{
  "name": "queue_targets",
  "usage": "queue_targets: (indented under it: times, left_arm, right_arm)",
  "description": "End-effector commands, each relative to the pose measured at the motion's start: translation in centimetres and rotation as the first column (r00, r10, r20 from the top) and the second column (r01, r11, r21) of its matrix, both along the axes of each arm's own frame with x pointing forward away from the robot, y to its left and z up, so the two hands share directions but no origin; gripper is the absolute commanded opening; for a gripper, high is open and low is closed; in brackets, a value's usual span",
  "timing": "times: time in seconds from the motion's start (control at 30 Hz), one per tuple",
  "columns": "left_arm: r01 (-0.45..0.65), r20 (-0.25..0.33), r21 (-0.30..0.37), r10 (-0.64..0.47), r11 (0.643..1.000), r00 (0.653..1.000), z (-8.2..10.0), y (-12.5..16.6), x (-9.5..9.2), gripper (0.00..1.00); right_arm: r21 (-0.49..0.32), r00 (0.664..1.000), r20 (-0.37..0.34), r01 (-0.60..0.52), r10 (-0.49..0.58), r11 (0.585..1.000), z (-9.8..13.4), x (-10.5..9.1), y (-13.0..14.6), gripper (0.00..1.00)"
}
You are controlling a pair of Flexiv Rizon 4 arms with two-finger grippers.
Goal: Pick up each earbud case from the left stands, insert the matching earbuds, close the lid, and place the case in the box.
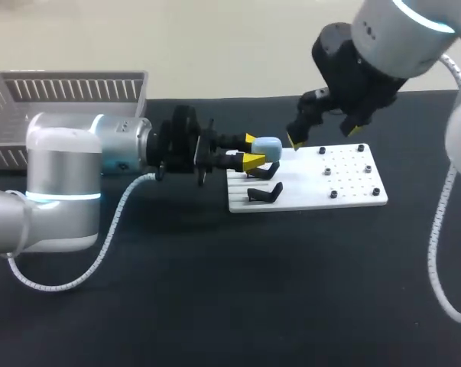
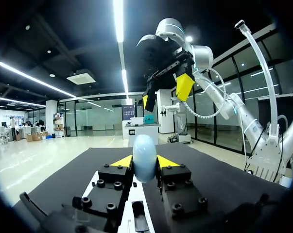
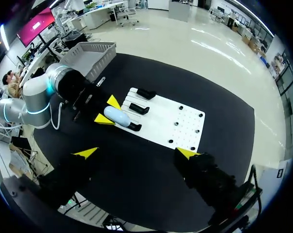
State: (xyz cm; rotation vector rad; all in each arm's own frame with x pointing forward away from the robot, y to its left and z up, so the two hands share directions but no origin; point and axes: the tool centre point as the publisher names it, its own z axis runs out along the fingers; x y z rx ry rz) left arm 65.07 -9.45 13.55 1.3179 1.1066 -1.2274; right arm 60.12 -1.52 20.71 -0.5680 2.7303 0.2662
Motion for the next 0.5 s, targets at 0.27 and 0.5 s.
queue_targets:
  times: [0.27, 0.5]
  left_arm:
    - [-0.324, 0.075, 0.096, 0.317, 0.941, 0.945, 5.3, 7.5, -2.4, 0.00]
    - [-0.526, 0.112, 0.113, 0.515, 0.843, 0.850, 6.1, 14.5, 0.0, 0.00]
  right_arm:
    - [0.019, 0.999, 0.048, 0.009, -0.010, 1.000, -0.2, -0.3, -0.1, 1.00]
    - [0.019, 0.999, 0.048, 0.009, -0.010, 1.000, -0.2, -0.3, -0.1, 1.00]
